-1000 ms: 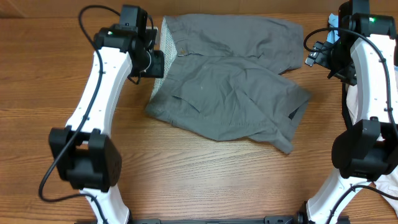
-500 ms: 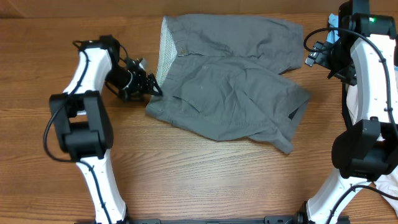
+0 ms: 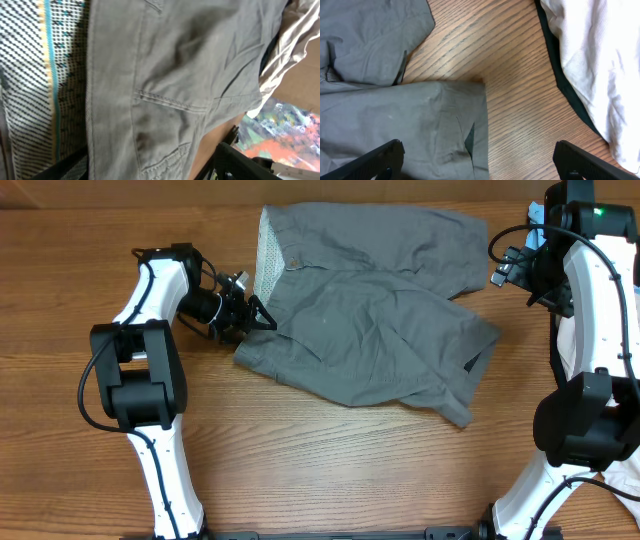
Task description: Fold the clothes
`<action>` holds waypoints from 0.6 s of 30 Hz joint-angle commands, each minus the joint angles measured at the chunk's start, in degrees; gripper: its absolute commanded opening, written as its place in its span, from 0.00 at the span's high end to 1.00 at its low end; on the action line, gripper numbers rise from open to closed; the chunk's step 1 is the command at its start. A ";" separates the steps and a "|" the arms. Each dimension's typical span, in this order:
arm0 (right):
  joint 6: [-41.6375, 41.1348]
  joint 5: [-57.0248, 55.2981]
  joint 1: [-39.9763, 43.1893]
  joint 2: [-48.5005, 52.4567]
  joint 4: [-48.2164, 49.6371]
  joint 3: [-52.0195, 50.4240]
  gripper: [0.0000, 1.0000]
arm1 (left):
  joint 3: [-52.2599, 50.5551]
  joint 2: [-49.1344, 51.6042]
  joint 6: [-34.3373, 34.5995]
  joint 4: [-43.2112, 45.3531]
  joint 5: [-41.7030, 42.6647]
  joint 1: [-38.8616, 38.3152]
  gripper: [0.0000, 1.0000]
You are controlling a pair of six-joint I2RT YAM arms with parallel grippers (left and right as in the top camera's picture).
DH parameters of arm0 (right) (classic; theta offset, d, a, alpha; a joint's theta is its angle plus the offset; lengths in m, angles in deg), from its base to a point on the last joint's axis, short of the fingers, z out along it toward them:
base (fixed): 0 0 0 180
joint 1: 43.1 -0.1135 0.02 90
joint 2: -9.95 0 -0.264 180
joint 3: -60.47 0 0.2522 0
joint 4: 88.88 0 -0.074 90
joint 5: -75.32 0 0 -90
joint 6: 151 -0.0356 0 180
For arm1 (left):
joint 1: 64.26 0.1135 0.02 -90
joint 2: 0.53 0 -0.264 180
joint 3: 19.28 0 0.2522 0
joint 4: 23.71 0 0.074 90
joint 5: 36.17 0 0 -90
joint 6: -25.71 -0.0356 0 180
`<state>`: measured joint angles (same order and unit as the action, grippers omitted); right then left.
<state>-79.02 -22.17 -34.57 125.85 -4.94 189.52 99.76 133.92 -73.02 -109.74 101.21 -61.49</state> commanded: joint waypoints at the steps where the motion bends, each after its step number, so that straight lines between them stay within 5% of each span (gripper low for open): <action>1: -0.24 0.00 0.00 -0.07 0.13 0.24 0.00 | 1.49 -2.21 -3.67 -0.59 1.60 -1.33 0.29; 9: -0.24 0.02 0.00 -0.07 0.13 0.24 0.00 | 1.49 -2.21 -5.42 -2.58 0.66 -3.98 0.30; 18: -0.24 0.02 0.00 -0.07 0.15 0.24 0.00 | 1.49 -2.21 -1.73 -2.54 -13.44 -5.07 0.31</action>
<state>-78.99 -22.17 -34.57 125.85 -4.92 189.52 99.87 133.81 -76.28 -112.17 93.51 -66.32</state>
